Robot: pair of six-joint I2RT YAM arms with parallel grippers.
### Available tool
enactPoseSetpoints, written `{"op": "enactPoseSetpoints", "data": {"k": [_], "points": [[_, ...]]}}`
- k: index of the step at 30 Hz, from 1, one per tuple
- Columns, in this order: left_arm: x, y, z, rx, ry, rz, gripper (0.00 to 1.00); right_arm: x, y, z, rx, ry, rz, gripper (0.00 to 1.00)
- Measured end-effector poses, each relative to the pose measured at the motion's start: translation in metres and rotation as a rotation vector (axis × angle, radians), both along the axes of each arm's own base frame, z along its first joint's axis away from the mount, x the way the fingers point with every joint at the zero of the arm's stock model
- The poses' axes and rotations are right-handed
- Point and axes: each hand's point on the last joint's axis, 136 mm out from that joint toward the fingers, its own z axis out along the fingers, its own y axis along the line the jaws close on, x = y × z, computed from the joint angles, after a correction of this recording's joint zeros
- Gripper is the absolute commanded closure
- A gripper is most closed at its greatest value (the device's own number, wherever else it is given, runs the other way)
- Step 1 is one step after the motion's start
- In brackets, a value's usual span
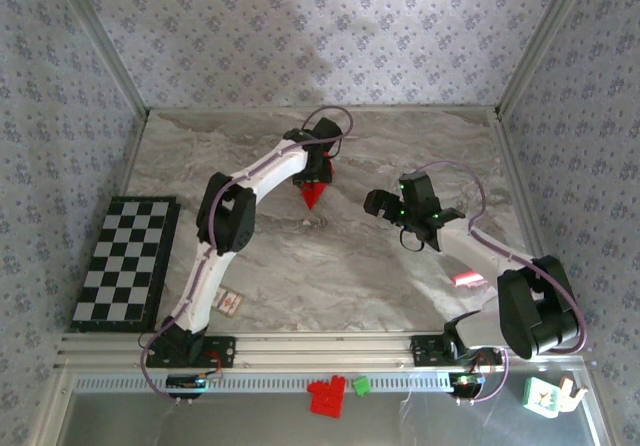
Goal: Fold a paper plane with a square sheet of paper (pick it up from the middle)
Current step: Move the paper plane to the top-center of the table.
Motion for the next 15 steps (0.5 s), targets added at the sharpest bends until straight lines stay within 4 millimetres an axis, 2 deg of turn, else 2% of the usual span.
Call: {"op": "enactPoseSetpoints", "data": {"k": [5, 9, 11, 15], "points": [[0.0, 0.003, 0.065, -0.061, -0.107, 0.004, 0.23, 0.0, -0.01, 0.014, -0.017, -0.019, -0.021, 0.0], [-0.01, 0.019, 0.115, -0.085, -0.205, 0.004, 0.1, 0.007, -0.019, 0.046, -0.058, -0.099, -0.021, 0.0], [-0.018, 0.035, 0.14, -0.082, -0.278, 0.0, 0.04, 0.01, -0.024, 0.068, -0.092, -0.159, -0.018, 0.0], [-0.03, 0.074, 0.165, -0.058, -0.406, 0.012, 0.0, 0.014, -0.04, 0.107, -0.193, -0.269, -0.035, 0.0]]}}
